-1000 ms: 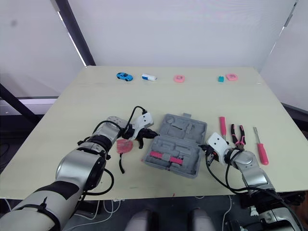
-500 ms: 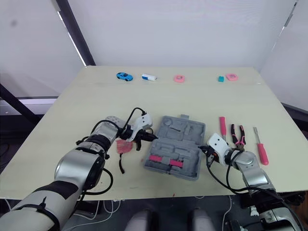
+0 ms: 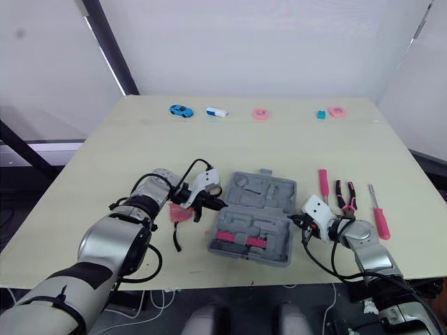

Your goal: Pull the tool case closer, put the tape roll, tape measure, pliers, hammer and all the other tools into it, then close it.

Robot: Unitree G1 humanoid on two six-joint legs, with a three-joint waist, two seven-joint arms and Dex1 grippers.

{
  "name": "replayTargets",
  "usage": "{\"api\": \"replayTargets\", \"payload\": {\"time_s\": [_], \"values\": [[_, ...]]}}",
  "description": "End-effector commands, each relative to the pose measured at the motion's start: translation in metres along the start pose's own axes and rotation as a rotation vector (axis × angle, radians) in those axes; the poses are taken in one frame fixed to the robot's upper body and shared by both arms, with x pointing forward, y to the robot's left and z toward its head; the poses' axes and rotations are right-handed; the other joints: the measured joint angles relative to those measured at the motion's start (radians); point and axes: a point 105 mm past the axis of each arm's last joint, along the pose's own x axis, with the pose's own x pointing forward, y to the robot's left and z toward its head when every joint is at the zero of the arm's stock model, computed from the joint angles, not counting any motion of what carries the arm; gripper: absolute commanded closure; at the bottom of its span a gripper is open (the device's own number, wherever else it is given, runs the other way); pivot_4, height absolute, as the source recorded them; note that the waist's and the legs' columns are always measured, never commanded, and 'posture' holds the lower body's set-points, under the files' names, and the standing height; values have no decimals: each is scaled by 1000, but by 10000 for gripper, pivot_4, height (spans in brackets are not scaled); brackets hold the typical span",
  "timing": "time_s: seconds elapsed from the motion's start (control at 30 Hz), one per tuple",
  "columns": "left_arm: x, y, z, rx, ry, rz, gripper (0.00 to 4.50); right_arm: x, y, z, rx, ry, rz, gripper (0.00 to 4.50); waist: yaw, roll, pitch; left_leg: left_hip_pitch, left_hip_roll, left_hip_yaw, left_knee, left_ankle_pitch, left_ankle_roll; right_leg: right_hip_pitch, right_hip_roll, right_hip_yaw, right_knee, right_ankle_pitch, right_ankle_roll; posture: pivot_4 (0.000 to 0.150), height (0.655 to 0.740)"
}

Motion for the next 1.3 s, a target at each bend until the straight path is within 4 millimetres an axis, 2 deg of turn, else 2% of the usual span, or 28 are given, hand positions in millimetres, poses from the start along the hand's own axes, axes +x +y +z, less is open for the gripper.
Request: {"api": "replayTargets", "payload": {"time_s": [0.03,0.9,1.3], "values": [[5,-7,-2,20,15,-55,44481,-2,3,17,-34,-62,23,45000,0,0,0,0,0,0,0,0,0,0,0,0,0,0,0,1500,7395],[14,-26,8,74,4,-207,44481,-8,12,13,-29,-36,111,45000,2,0,0,0,0,0,0,0,0,0,0,0,0,0,0,1500,7395],[13,-26,5,87,-16,-191,44481,-9,17,12,-31,-30,133,45000,2,0,0,0,0,0,1,0,0,0,0,0,1,0,0,1500,7395]]}}
